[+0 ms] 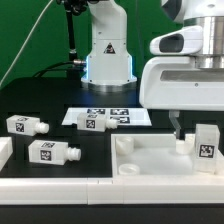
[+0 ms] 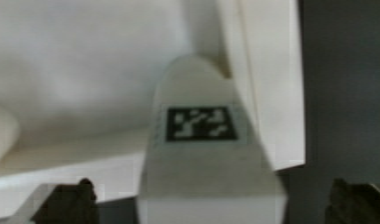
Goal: Assemble one leg
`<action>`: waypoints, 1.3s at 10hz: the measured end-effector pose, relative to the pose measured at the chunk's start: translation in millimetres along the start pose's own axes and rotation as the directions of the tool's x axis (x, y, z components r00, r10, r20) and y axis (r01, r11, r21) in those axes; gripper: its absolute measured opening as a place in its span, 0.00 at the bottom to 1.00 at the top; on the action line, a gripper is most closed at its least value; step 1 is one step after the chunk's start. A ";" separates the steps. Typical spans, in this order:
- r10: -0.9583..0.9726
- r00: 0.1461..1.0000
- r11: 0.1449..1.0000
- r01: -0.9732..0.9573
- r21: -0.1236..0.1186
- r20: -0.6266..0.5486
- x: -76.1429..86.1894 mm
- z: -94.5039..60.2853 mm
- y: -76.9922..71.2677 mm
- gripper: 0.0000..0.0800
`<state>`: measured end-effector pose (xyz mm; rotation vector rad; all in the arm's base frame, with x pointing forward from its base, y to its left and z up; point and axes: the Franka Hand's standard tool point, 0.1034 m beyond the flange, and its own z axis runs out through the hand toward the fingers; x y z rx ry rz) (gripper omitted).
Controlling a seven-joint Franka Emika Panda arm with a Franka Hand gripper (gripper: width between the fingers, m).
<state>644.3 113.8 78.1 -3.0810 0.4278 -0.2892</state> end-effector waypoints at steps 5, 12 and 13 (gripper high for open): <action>0.300 0.954 0.954 -0.300 -0.002 0.001 0.4 0.9 3.3 0.36; 0.970 0.233 0.238 -0.969 -0.064 0.076 -4.5 0.3 7.5 0.36; 0.974 0.213 0.218 -0.974 -0.066 0.074 -4.9 0.5 7.0 0.36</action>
Offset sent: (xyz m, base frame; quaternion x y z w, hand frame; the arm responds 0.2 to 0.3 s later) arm 0.0000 0.0000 0.0000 0.0000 0.0000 0.1938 0.9810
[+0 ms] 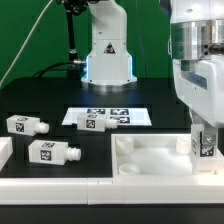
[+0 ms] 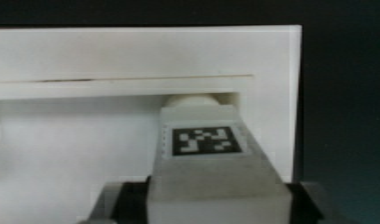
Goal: Assemble one leg
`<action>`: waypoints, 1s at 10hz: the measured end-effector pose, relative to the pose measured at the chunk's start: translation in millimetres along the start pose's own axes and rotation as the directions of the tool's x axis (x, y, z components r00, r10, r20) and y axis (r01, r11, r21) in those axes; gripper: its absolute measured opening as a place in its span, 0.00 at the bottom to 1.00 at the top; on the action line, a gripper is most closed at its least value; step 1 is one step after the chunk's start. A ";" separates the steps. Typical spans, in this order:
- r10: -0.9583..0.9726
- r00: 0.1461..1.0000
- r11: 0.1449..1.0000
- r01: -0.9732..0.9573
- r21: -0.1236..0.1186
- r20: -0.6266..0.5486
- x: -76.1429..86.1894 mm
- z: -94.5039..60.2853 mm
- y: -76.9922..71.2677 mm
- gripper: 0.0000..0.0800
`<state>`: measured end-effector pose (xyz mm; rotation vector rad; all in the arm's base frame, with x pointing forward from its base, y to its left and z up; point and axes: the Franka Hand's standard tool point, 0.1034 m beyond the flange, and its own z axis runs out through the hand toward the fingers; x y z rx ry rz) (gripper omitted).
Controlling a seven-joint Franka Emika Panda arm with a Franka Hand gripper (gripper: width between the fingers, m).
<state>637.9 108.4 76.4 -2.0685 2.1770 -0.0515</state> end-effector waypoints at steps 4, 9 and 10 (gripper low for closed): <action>-0.418 0.908 0.909 0.418 0.000 -0.016 -5.3 -2.7 -3.6 0.73; -0.758 0.652 0.652 0.758 -0.009 -0.012 -4.8 -2.8 -1.8 0.81; -0.938 0.343 0.344 0.938 -0.042 -0.045 -1.0 -1.1 -4.6 0.81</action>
Offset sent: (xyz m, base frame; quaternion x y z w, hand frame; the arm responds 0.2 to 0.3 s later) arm 0.0149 0.0202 0.0105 0.0197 -0.0250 -0.3844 0.9226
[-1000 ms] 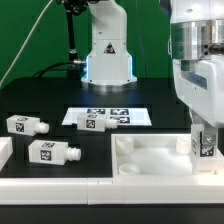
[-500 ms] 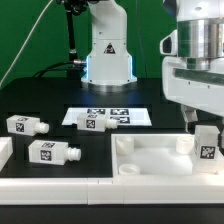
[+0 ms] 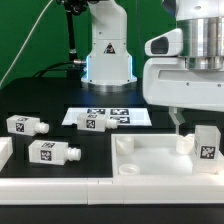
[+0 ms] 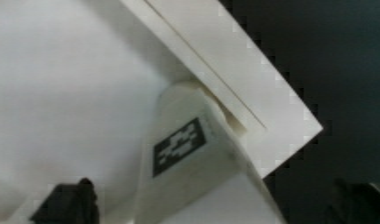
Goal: Assemble one leg
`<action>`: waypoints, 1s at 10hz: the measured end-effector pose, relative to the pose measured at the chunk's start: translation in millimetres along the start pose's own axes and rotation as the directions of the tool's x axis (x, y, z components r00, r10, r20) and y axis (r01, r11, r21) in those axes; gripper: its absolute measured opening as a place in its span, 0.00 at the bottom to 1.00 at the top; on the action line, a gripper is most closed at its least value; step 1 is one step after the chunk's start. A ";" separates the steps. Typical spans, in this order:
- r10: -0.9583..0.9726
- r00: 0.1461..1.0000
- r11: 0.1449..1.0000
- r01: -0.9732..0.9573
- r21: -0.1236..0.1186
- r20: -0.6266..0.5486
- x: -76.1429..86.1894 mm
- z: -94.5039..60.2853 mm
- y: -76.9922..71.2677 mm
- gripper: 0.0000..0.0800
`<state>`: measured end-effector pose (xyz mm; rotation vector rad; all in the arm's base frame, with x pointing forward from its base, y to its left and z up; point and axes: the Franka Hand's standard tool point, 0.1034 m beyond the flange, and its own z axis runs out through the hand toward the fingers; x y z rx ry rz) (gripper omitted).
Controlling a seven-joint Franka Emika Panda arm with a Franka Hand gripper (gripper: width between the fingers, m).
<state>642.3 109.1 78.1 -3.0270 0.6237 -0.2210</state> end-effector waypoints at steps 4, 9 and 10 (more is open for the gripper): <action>0.004 1.000 1.000 -0.004 -0.001 -0.014 0.4 1.3 -0.1 0.55; 0.431 0.902 0.902 -0.431 -0.007 -0.013 0.4 1.8 3.5 0.36; 0.543 0.840 0.840 -0.543 -0.020 -0.001 -0.4 1.6 4.6 0.36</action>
Offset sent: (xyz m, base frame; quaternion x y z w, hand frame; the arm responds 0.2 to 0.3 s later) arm 0.0000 0.0000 0.0000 0.0000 0.0000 0.0650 0.9979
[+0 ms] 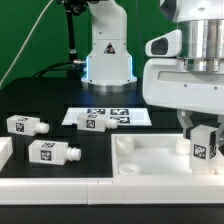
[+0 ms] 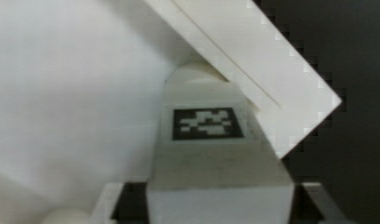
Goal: Assemble one leg
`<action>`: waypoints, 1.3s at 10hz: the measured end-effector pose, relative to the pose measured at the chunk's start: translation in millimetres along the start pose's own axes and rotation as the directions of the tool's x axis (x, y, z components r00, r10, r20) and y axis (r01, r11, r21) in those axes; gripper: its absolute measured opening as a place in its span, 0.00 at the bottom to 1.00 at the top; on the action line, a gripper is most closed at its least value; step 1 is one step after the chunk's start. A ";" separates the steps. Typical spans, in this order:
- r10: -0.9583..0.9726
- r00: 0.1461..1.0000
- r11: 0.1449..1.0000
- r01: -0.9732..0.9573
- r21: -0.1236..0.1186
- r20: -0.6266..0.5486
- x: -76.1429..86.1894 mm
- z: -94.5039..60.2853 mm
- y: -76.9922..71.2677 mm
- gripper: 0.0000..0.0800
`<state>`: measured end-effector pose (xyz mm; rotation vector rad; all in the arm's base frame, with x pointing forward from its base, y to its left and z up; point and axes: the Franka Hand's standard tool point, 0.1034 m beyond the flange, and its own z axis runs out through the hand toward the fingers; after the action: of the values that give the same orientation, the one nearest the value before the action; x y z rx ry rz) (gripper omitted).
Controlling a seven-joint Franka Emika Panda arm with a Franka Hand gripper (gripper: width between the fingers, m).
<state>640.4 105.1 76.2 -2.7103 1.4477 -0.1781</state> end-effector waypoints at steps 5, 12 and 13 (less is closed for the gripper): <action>0.706 0.706 0.708 -0.704 -0.053 0.062 1.2 0.2 3.4 0.36; 0.053 0.997 0.999 -0.054 0.005 0.059 -10.0 4.1 -2.0 0.78; 0.007 0.998 1.000 -0.007 0.007 0.058 -9.2 4.1 -1.6 0.80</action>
Offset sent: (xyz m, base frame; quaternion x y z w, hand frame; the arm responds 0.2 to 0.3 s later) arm 0.0345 -0.0147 0.0185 0.0803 -0.0464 0.3554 0.9301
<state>637.2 113.6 71.6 -2.6814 1.4380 -0.1031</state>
